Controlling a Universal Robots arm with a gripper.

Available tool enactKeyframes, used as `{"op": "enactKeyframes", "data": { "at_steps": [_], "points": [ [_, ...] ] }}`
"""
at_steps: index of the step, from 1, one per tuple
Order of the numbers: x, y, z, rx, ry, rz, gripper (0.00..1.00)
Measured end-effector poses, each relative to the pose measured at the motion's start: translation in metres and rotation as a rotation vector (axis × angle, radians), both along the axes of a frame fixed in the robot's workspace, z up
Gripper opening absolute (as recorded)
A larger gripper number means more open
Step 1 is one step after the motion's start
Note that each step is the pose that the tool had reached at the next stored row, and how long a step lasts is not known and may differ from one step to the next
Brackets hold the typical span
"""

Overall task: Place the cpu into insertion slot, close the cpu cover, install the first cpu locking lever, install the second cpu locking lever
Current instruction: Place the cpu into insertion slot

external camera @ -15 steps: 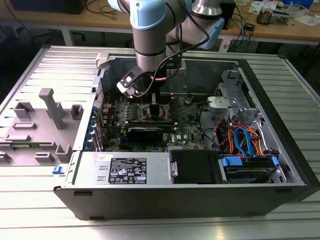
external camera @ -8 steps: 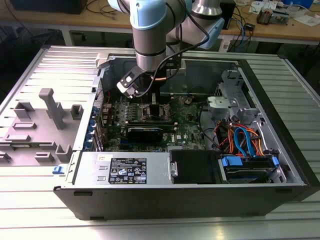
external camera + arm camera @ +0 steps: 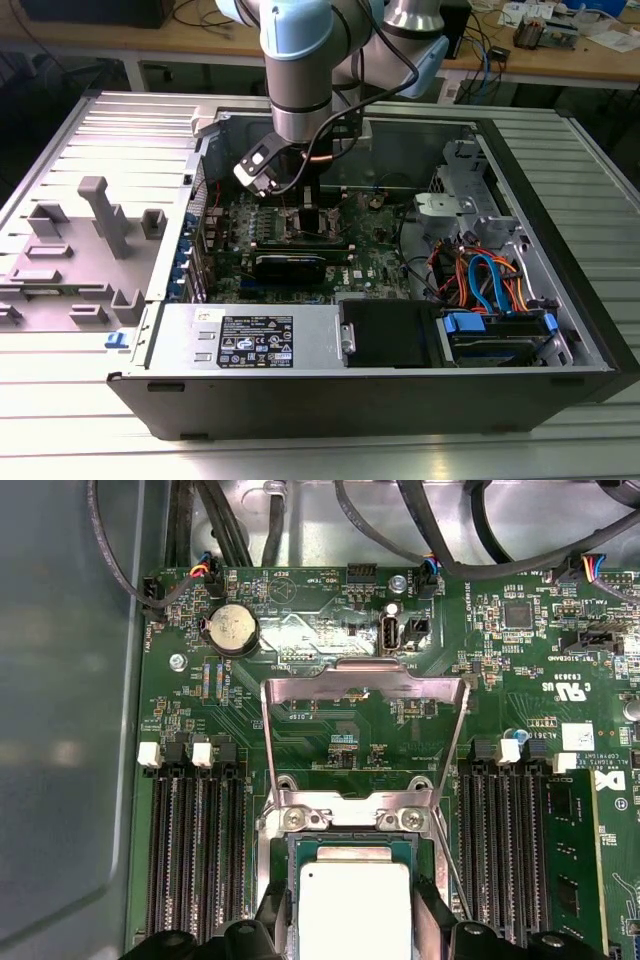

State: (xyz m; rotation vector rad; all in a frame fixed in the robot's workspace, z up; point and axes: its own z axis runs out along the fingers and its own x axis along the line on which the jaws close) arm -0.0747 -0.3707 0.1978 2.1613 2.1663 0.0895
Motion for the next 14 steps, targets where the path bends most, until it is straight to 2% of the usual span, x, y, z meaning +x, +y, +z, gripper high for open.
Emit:
{"op": "enactKeyframes", "data": {
  "at_steps": [14],
  "points": [
    [0.0007, 0.0001, 0.0006, 0.0003, 0.0009, 0.000, 0.61]
  ]
}}
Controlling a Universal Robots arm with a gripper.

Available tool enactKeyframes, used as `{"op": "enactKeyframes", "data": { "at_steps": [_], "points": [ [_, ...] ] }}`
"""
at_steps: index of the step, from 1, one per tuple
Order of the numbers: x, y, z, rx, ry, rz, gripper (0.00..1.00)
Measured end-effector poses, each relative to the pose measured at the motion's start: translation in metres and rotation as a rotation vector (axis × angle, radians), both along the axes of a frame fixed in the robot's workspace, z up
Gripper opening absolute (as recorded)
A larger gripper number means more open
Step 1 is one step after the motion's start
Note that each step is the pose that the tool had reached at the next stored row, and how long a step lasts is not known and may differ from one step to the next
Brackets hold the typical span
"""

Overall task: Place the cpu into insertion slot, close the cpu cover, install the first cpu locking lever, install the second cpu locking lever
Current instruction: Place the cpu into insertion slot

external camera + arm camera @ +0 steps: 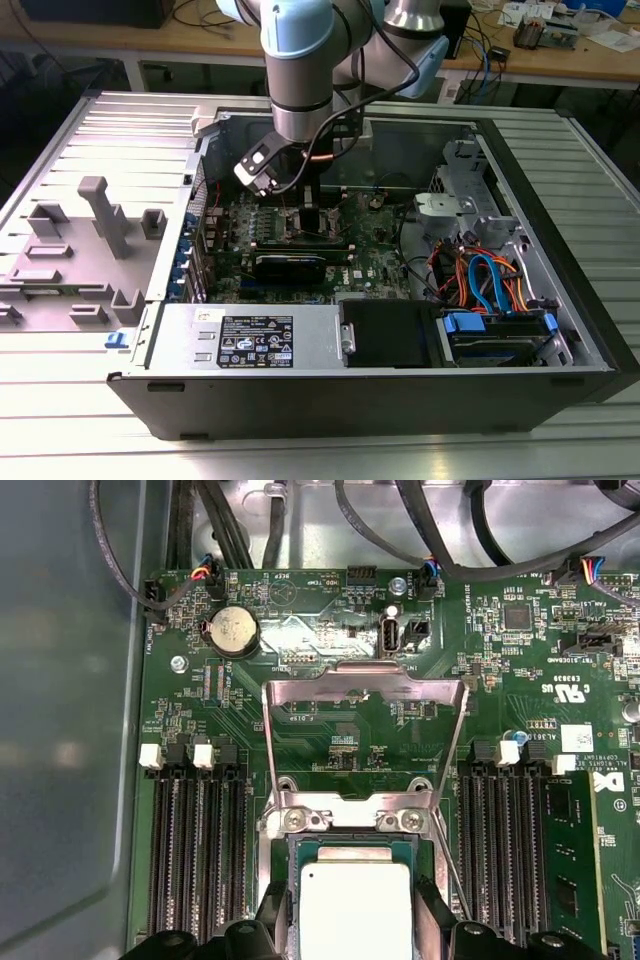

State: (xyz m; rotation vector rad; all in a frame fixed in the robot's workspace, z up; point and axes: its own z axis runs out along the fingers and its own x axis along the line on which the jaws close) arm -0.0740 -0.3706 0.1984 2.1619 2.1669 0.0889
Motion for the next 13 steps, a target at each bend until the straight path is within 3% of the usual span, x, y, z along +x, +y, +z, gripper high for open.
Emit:
{"op": "enactKeyframes", "data": {
  "at_steps": [10, 13],
  "points": [
    [0.0000, 0.0000, -0.0019, -0.0023, 0.0000, 0.000, 0.61],
    [0.0001, 0.0001, -0.0021, -0.0090, -0.0002, 0.000, 0.61]
  ]
}}
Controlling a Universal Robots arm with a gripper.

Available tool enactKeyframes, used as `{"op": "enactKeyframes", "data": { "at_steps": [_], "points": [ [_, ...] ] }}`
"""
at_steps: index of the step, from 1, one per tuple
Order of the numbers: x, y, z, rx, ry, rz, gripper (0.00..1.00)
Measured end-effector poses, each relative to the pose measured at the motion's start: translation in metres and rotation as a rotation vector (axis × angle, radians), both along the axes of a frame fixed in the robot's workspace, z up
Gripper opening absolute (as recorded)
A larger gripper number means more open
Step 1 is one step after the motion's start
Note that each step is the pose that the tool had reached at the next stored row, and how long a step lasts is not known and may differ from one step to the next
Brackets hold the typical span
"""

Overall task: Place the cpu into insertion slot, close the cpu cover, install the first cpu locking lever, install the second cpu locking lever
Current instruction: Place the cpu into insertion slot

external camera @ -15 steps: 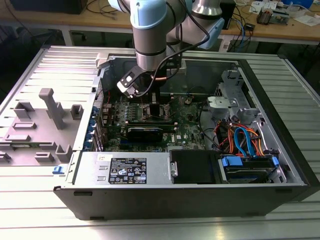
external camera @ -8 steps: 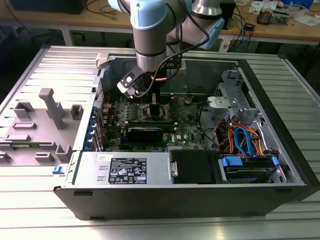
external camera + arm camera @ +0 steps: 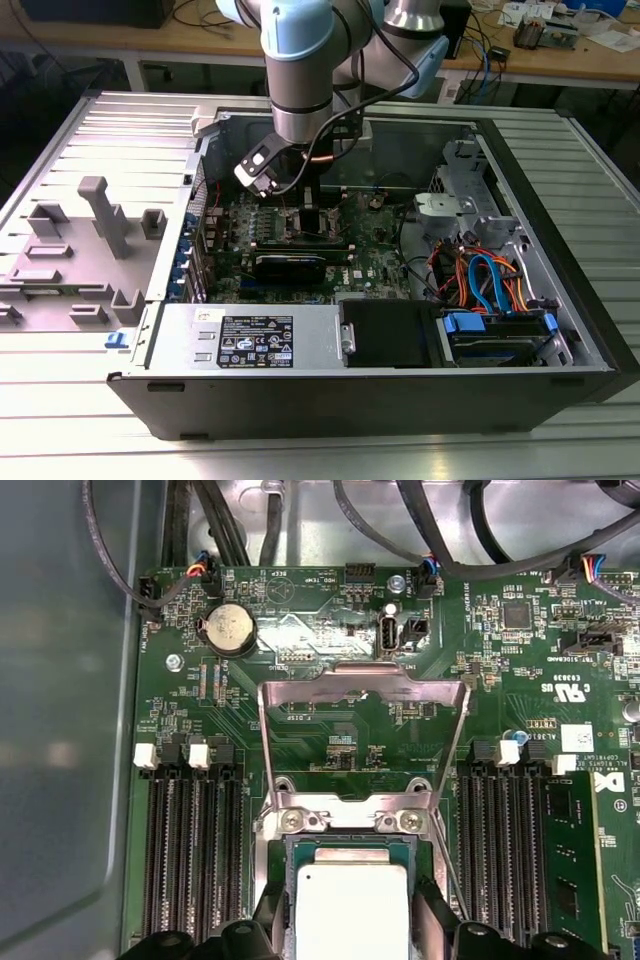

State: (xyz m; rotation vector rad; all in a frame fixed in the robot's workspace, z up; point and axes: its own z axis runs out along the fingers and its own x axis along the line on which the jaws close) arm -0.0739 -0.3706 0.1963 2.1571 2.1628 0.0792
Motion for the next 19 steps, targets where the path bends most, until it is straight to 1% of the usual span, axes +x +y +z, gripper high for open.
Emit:
{"op": "enactKeyframes", "data": {
  "at_steps": [3, 5, 9, 15, 17, 19],
  "points": [
    [0.0000, -0.0001, 0.0002, -0.0032, 0.0005, 0.000, 0.61],
    [0.0003, 0.0000, 0.0007, -0.0039, 0.0030, 0.000, 0.61],
    [0.0009, 0.0000, 0.0030, -0.0038, 0.0133, -0.001, 0.61],
    [0.0020, 0.0000, 0.0048, -0.0039, 0.0249, -0.002, 0.61],
    [0.0027, 0.0000, 0.0068, -0.0040, 0.0319, -0.002, 0.61],
    [0.0029, 0.0000, 0.0081, -0.0039, 0.0358, -0.002, 0.61]
  ]
}}
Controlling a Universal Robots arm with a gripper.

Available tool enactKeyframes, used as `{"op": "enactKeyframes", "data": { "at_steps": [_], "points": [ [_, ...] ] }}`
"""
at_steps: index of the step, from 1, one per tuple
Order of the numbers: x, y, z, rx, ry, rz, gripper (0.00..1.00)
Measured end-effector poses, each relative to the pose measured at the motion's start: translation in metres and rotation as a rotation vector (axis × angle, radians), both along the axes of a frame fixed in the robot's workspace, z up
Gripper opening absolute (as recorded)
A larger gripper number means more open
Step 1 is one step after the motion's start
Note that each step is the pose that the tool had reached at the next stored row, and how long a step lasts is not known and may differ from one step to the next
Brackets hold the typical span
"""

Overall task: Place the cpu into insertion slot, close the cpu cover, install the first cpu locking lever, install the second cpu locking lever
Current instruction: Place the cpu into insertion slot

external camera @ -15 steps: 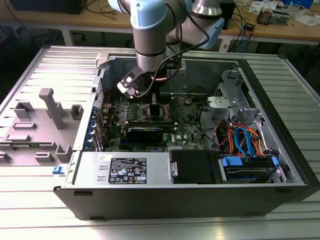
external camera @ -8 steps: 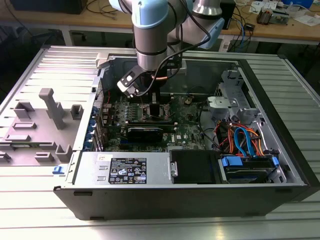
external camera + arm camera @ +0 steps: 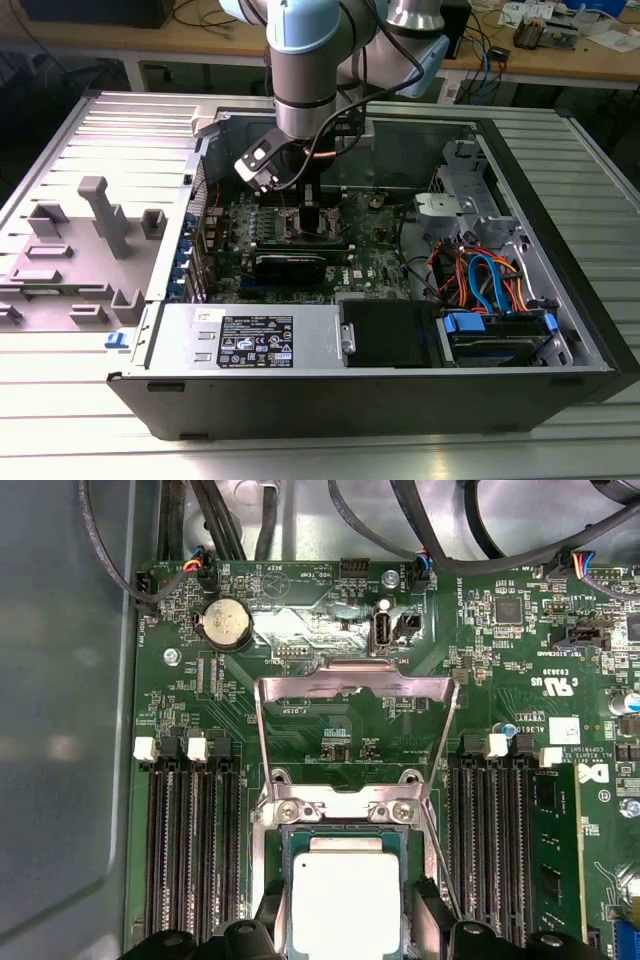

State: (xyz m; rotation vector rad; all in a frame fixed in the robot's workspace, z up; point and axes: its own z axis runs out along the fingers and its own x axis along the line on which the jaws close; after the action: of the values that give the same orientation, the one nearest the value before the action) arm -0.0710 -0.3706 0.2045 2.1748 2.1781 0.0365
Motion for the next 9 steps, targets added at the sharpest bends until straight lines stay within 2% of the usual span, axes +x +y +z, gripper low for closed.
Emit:
{"op": "enactKeyframes", "data": {
  "at_steps": [2, 9],
  "points": [
    [0.0005, 0.0000, 0.0025, 0.0001, 0.0076, 0.000, 0.61],
    [0.0023, 0.0000, 0.0066, 0.0002, 0.0248, 0.000, 0.61]
  ]
}}
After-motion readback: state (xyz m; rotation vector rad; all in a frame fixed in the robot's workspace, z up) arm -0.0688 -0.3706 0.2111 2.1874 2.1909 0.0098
